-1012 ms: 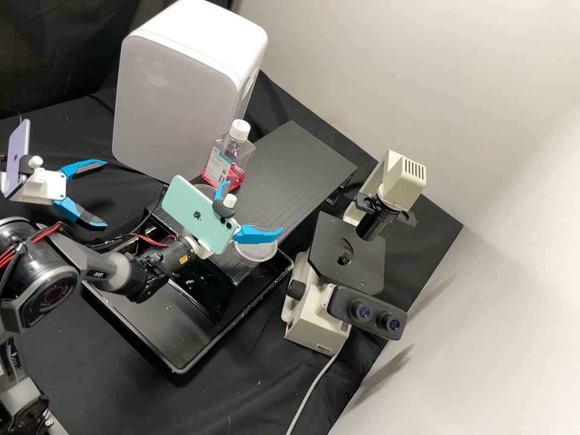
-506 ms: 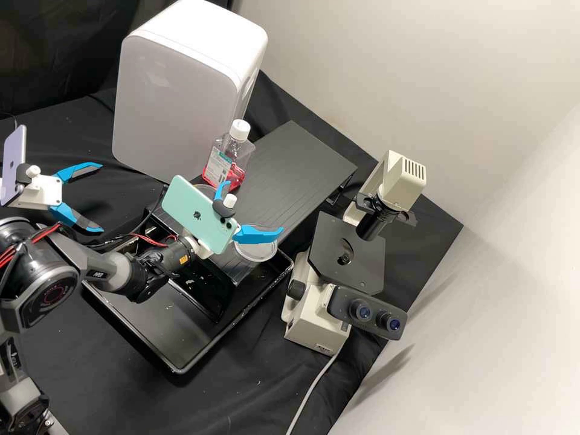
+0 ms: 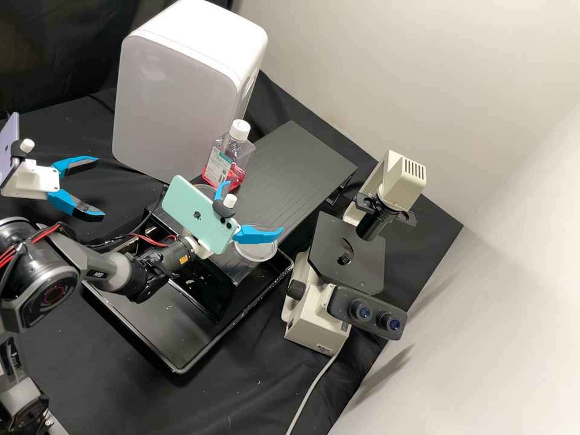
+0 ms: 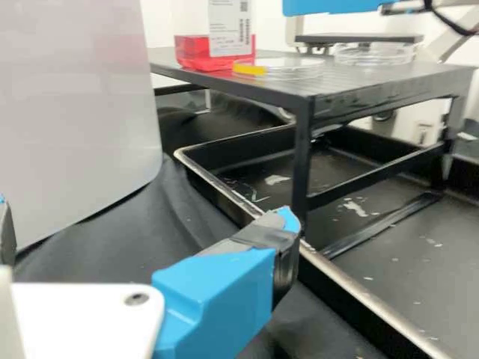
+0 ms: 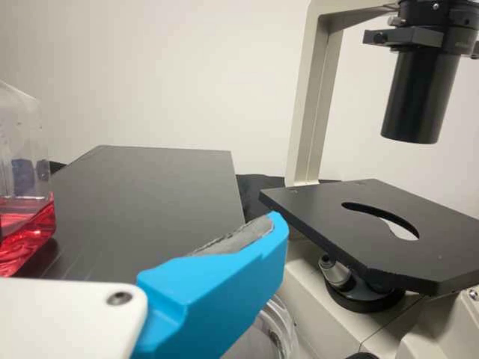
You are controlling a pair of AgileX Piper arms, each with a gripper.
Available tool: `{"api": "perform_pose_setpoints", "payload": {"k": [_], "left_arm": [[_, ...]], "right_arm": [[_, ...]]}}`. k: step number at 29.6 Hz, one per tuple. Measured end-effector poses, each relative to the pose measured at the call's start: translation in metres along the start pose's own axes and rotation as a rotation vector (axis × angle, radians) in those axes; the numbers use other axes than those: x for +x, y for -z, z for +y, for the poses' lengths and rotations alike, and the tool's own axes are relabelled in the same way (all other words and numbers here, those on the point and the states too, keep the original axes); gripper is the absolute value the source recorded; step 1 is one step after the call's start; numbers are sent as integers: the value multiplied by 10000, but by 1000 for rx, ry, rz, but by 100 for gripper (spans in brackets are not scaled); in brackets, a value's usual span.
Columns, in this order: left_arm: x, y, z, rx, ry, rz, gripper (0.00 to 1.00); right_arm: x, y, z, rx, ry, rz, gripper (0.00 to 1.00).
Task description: Place the lid on the petri dish
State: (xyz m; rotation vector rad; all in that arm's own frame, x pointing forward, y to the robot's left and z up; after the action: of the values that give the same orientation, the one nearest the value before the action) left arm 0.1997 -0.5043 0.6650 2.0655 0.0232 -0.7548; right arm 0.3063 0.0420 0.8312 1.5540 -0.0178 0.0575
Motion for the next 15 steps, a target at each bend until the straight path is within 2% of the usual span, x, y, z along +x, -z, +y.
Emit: {"api": "perform_pose_setpoints", "payload": {"k": [3, 5, 7, 11, 15], "left_arm": [[-3, -27, -9, -8, 9, -30, 100], [-3, -33, -11, -5, 14, -48, 100], [-3, -46, -14, -14, 19, -66, 100], [-4, -59, -18, -30, 24, -79, 100], [-4, -59, -18, -33, 24, -79, 100]], "right_arm": [[0, 0, 0, 0, 0, 0, 100], [0, 0, 0, 0, 0, 0, 100], [0, 0, 0, 0, 0, 0, 100], [0, 0, 0, 0, 0, 0, 100], [0, 0, 0, 0, 0, 0, 100]]}}
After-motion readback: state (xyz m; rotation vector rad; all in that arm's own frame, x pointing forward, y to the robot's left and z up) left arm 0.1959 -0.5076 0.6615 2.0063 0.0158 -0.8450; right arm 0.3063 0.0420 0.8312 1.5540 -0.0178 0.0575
